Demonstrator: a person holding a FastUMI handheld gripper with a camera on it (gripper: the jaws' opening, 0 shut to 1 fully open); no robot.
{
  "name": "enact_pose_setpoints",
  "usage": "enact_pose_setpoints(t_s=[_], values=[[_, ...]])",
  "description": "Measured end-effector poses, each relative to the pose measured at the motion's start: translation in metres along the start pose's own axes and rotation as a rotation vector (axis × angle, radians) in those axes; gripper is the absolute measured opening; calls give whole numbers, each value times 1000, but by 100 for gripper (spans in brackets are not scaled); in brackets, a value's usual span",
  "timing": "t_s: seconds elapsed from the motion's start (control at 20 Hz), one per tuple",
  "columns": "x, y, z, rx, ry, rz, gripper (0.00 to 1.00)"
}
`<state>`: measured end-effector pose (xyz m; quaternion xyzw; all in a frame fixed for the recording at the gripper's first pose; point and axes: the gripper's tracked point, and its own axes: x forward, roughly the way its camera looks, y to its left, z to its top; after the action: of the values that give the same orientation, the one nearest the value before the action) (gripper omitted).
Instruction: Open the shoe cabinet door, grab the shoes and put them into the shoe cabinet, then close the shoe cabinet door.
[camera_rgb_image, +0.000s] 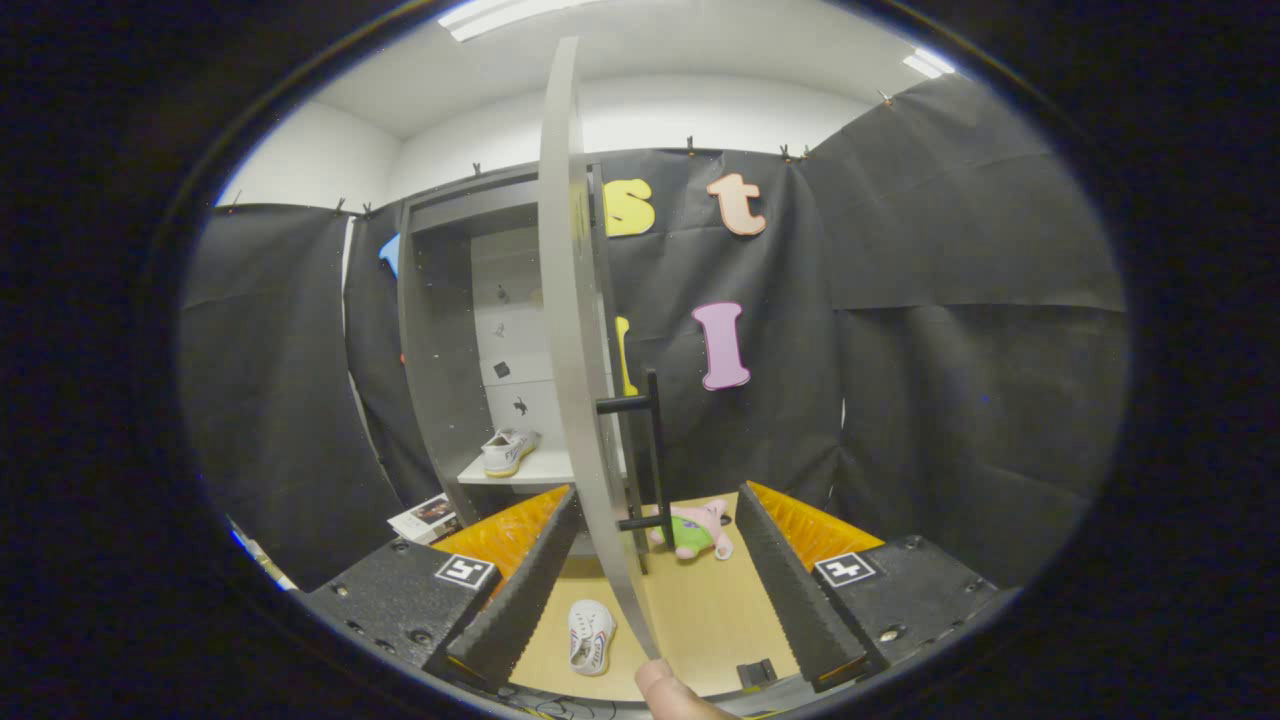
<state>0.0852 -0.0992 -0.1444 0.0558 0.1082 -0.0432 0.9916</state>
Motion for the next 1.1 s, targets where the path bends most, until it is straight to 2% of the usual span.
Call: enact_pose_setpoints(t_s=[0.35, 0.65, 1.1], values=[[2, 32, -44, 2, 83, 8, 100], [-4, 57, -130, -33, 291, 11, 100], [58, 127, -281, -102, 522, 52, 100]])
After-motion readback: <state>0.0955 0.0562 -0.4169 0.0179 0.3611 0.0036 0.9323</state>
